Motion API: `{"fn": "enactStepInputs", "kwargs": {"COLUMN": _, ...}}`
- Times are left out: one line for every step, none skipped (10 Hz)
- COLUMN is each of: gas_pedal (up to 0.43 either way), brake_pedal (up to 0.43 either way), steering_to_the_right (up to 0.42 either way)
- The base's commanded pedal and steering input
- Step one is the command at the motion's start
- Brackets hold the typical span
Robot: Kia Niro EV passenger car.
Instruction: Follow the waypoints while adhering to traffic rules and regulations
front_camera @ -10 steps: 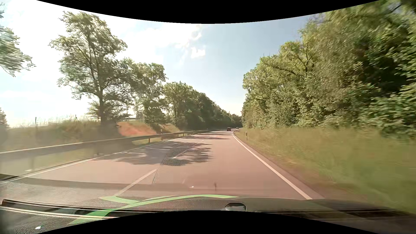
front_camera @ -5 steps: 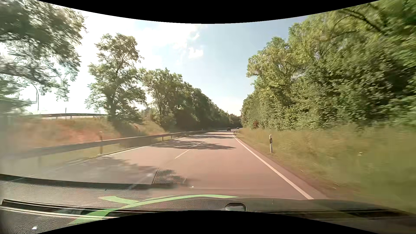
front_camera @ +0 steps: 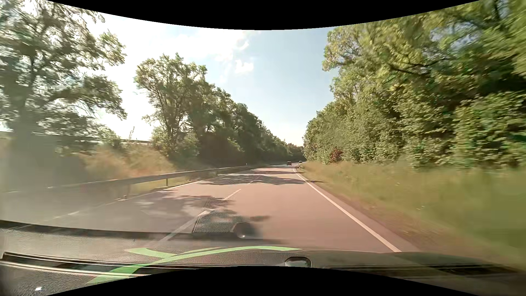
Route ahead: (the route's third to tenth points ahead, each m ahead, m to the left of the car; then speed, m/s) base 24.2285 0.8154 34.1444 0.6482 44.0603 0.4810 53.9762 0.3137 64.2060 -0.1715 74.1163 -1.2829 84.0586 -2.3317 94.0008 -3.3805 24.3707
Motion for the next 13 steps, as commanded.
{"fn": "enactStepInputs", "kwargs": {"gas_pedal": 0.429, "brake_pedal": 0.0, "steering_to_the_right": 0.005}}
{"fn": "enactStepInputs", "kwargs": {"gas_pedal": 0.398, "brake_pedal": 0.0, "steering_to_the_right": 0.005}}
{"fn": "enactStepInputs", "kwargs": {"gas_pedal": 0.398, "brake_pedal": 0.0, "steering_to_the_right": 0.005}}
{"fn": "enactStepInputs", "kwargs": {"gas_pedal": 0.398, "brake_pedal": 0.0, "steering_to_the_right": 0.005}}
{"fn": "enactStepInputs", "kwargs": {"gas_pedal": 0.409, "brake_pedal": 0.0, "steering_to_the_right": 0.005}}
{"fn": "enactStepInputs", "kwargs": {"gas_pedal": 0.409, "brake_pedal": 0.0, "steering_to_the_right": 0.004}}
{"fn": "enactStepInputs", "kwargs": {"gas_pedal": 0.409, "brake_pedal": 0.0, "steering_to_the_right": 0.003}}
{"fn": "enactStepInputs", "kwargs": {"gas_pedal": 0.398, "brake_pedal": 0.0, "steering_to_the_right": 0.003}}
{"fn": "enactStepInputs", "kwargs": {"gas_pedal": 0.35, "brake_pedal": 0.0, "steering_to_the_right": 0.003}}
{"fn": "enactStepInputs", "kwargs": {"gas_pedal": 0.35, "brake_pedal": 0.0, "steering_to_the_right": 0.003}}
{"fn": "enactStepInputs", "kwargs": {"gas_pedal": 0.35, "brake_pedal": 0.0, "steering_to_the_right": 0.004}}
{"fn": "enactStepInputs", "kwargs": {"gas_pedal": 0.358, "brake_pedal": 0.0, "steering_to_the_right": 0.004}}
{"fn": "enactStepInputs", "kwargs": {"gas_pedal": 0.37, "brake_pedal": 0.0, "steering_to_the_right": 0.004}}
